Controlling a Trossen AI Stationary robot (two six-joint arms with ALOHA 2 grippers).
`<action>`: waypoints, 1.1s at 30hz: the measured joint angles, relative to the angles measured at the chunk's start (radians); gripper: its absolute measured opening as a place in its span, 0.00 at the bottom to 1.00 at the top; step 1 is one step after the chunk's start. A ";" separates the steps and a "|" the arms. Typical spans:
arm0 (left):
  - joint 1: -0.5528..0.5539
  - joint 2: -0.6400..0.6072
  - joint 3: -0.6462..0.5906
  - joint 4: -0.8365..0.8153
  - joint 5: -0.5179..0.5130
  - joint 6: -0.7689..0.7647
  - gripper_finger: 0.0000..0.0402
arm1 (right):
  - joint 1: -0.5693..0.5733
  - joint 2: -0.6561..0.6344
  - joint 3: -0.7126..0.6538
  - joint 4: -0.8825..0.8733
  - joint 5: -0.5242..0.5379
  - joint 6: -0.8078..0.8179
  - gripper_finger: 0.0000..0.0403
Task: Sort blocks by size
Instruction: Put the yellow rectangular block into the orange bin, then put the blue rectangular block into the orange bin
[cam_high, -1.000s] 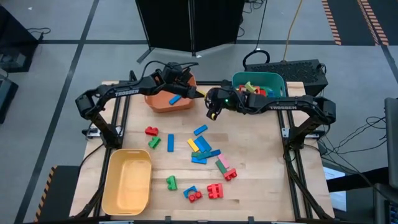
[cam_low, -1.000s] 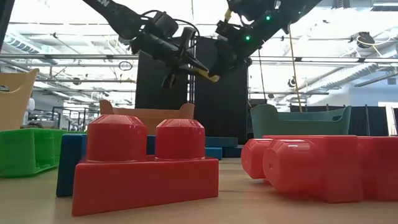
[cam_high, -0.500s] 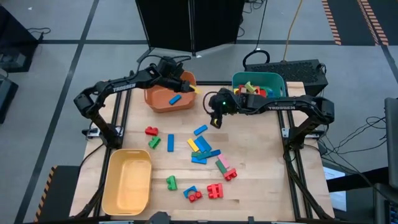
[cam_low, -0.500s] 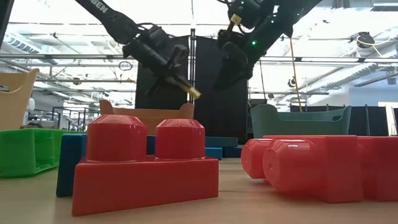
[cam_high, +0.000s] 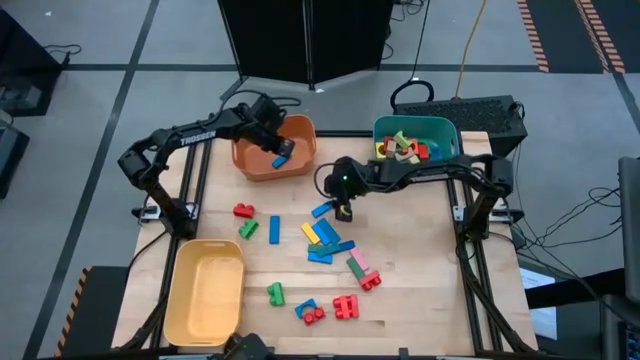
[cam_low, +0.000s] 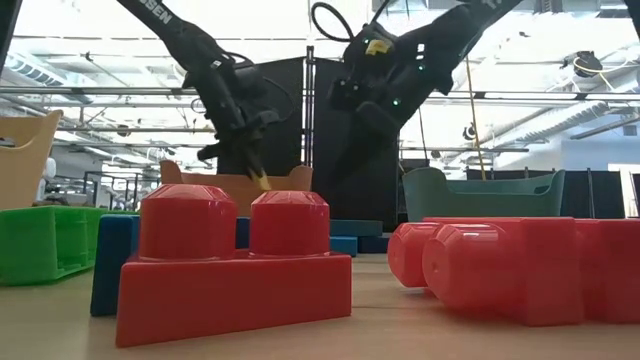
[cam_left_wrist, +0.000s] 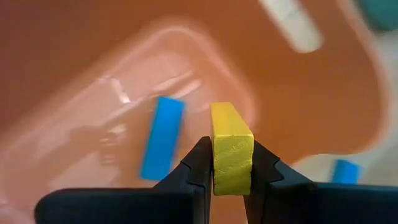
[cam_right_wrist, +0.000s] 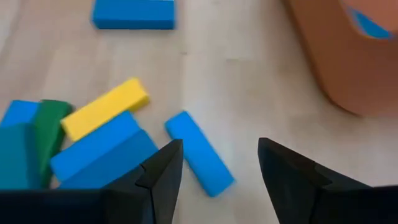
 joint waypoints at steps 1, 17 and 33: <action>0.001 0.000 0.000 -0.012 -0.016 0.017 0.11 | 0.004 0.009 0.000 0.006 -0.015 -0.012 0.49; -0.008 0.000 0.000 -0.045 -0.106 0.167 0.35 | 0.020 0.142 0.000 0.035 0.030 -0.155 0.49; -0.041 0.000 0.000 -0.046 -0.096 0.158 0.36 | 0.001 0.169 0.001 0.050 0.012 -0.333 0.49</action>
